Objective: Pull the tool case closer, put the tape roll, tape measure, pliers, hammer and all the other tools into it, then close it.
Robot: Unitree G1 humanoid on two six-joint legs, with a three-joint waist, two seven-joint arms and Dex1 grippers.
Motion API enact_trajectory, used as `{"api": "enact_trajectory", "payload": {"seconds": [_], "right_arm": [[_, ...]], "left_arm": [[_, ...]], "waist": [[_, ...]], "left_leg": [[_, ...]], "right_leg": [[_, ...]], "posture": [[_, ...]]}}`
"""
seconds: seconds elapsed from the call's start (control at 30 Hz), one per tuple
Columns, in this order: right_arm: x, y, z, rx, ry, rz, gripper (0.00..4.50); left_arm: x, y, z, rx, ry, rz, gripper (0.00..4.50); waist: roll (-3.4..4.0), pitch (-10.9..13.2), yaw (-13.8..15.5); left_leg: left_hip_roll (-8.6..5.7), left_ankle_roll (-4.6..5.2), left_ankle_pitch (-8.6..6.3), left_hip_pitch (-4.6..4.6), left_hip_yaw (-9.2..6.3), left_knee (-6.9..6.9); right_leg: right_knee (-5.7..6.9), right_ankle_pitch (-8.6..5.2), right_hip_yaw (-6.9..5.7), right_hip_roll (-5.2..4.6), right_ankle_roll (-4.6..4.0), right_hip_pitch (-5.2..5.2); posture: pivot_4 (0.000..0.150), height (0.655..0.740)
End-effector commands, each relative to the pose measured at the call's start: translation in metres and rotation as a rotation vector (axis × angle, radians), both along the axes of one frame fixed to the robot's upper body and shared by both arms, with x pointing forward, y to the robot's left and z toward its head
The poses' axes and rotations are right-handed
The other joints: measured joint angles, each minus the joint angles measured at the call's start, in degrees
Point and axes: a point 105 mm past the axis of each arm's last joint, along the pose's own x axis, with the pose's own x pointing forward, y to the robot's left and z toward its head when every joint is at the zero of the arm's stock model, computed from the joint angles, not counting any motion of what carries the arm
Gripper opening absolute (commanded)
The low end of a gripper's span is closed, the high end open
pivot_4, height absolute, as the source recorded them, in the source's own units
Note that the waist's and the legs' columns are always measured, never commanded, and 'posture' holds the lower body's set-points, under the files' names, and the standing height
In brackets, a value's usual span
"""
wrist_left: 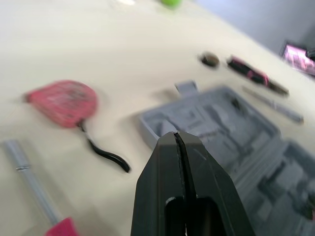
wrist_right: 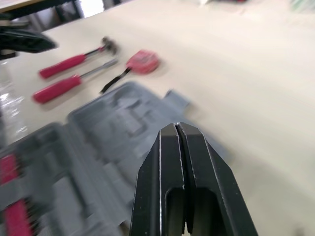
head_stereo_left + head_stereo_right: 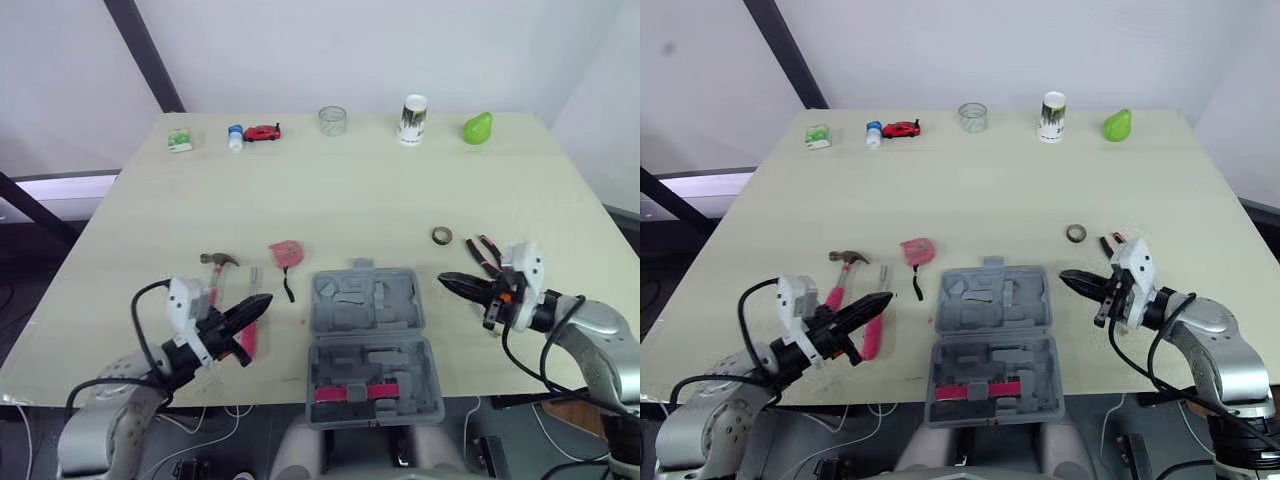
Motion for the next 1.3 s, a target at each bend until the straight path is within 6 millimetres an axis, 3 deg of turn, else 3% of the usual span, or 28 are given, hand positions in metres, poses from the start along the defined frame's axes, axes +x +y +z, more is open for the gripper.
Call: {"api": "enact_trajectory", "payload": {"seconds": [0.03,0.17,0.2,0.23,0.37,0.63,0.83,1.13,1.3], "right_arm": [[-0.008,-0.023,0.007,0.018,-0.064,-0.054,1.29],[-0.032,-0.072,-0.008,-0.032,-0.046,-0.161,3.36],[-0.037,-0.08,-0.01,-0.037,-0.043,-0.182,4.09],[-0.044,-0.092,-0.014,-0.047,-0.027,-0.214,4.32],[-0.071,-0.133,-0.028,-0.083,0.026,-0.319,4.44],[-0.089,-0.169,-0.045,-0.104,0.075,-0.412,4.44],[-0.084,-0.168,-0.046,-0.087,0.065,-0.395,4.44],[-0.044,-0.119,-0.015,-0.068,-0.024,-0.234,4.44],[-0.003,-0.084,-0.004,-0.215,0.006,-0.135,4.44]], "left_arm": [[-0.012,0.012,0.01,-0.028,-0.061,0.043,1.31],[-0.034,0.039,-0.007,-0.014,0.005,0.14,3.29],[-0.039,0.044,-0.01,-0.008,0.018,0.158,4.02],[-0.045,0.055,-0.016,0.002,0.039,0.192,4.25],[-0.075,0.094,-0.038,0.056,0.126,0.303,4.4],[-0.098,0.12,-0.06,0.101,0.186,0.332,4.4],[-0.087,0.114,-0.052,0.096,0.145,0.292,4.4],[-0.043,0.071,-0.009,0.063,0.0,0.124,4.4],[-0.024,0.031,0.019,0.022,-0.076,-0.042,4.4]], "waist": [[0.0,0.0,0.1],[-0.02,0.0,0.2],[-0.01,0.0,0.1],[0.0,0.0,0.1],[-0.01,-0.1,-0.2],[-0.31,-0.4,-0.1],[-0.26,-0.5,0.0],[-0.13,-0.7,-0.1],[-0.11,-0.7,-0.1]], "left_leg": [[0.0,0.0,0.0,-0.01,0.0,-0.01],[-0.01,0.01,-0.01,-0.04,0.02,-0.02],[0.0,0.01,-0.01,-0.04,0.04,-0.02],[0.0,0.01,-0.01,-0.01,0.1,-0.03],[0.01,0.01,-0.01,0.15,0.29,-0.03],[0.08,0.01,-0.01,0.2,0.5,-0.04],[0.15,0.01,-0.01,0.19,0.46,-0.04],[0.15,0.01,-0.01,0.23,0.25,-0.05],[0.1,0.01,-0.01,0.27,0.27,-0.04]], "right_leg": [[-0.02,0.0,0.0,0.0,-0.01,0.0],[-0.17,0.0,-0.01,0.0,0.0,0.04],[-0.19,0.0,-0.01,0.0,0.0,0.05],[-0.23,-0.01,0.01,0.02,0.0,0.05],[-0.33,-0.08,0.01,0.14,-0.11,0.19],[-0.41,-0.18,0.06,0.19,-0.22,0.2],[-0.41,-0.16,0.08,0.15,-0.24,0.2],[-0.38,-0.12,0.13,0.15,-0.2,0.24],[-0.37,-0.01,0.19,0.15,-0.04,0.24]], "posture": [[0.15,0.74],[0.15,0.74],[0.15,0.74],[0.15,0.74],[0.15,0.74],[0.15,0.74],[0.15,0.74],[0.15,0.74],[0.15,0.74]]}}
